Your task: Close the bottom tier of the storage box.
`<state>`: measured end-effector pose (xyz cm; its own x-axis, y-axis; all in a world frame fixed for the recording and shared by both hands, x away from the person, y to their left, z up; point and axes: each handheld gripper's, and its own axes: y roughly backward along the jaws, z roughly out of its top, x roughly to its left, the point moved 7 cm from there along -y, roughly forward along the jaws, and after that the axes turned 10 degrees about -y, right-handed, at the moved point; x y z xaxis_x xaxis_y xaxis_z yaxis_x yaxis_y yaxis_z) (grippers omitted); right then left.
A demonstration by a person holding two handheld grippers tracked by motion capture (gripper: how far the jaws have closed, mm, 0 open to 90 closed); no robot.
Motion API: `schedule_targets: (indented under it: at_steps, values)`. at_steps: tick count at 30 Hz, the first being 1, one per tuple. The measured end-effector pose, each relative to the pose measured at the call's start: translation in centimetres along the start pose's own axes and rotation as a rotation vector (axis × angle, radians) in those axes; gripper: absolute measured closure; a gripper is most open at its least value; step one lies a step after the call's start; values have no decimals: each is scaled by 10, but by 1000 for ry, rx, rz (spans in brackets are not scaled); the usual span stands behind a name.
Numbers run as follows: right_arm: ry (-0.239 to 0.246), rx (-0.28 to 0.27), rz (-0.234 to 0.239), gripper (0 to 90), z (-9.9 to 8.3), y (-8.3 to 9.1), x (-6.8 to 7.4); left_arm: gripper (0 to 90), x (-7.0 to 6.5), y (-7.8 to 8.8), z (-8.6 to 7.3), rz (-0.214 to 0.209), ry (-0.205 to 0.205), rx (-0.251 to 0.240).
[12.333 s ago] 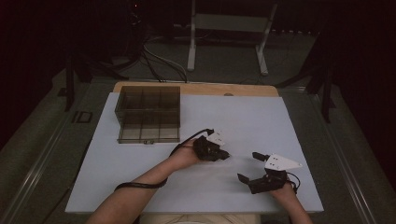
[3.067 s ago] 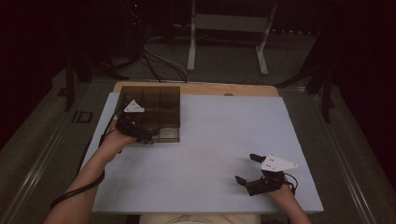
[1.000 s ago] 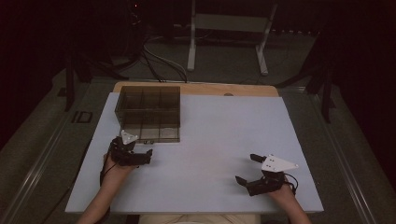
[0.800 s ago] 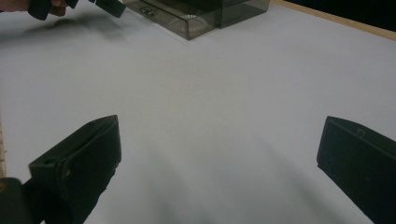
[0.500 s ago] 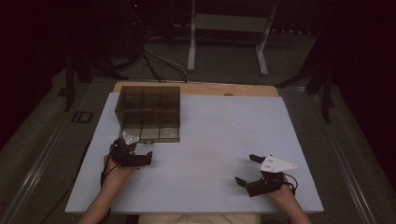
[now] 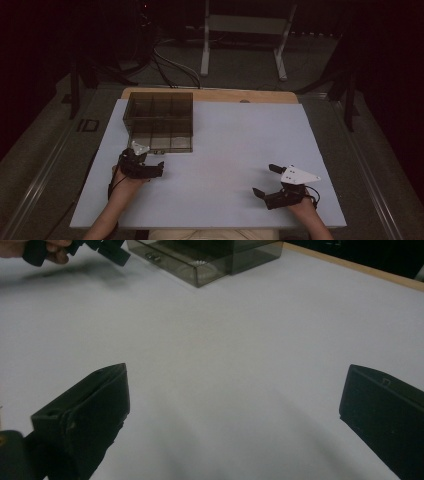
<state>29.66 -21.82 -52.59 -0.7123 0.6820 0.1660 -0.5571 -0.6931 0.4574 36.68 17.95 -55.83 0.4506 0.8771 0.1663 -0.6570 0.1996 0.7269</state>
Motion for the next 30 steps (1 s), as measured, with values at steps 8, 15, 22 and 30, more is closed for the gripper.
schedule_targets:
  at_steps: [8,15,22,30]
  values:
    - [-3,4,0,0,0,-1,0,123,0,-1,-1,8,-14,3]
    - [-2,8,0,0,-1,-1,0,171,0,-2,-3,14,-36,15]
    - [0,15,1,0,-2,-1,0,305,-3,-3,-4,15,-67,20]
    - [-5,13,-4,0,-2,0,0,506,-1,-5,-7,26,-87,47]
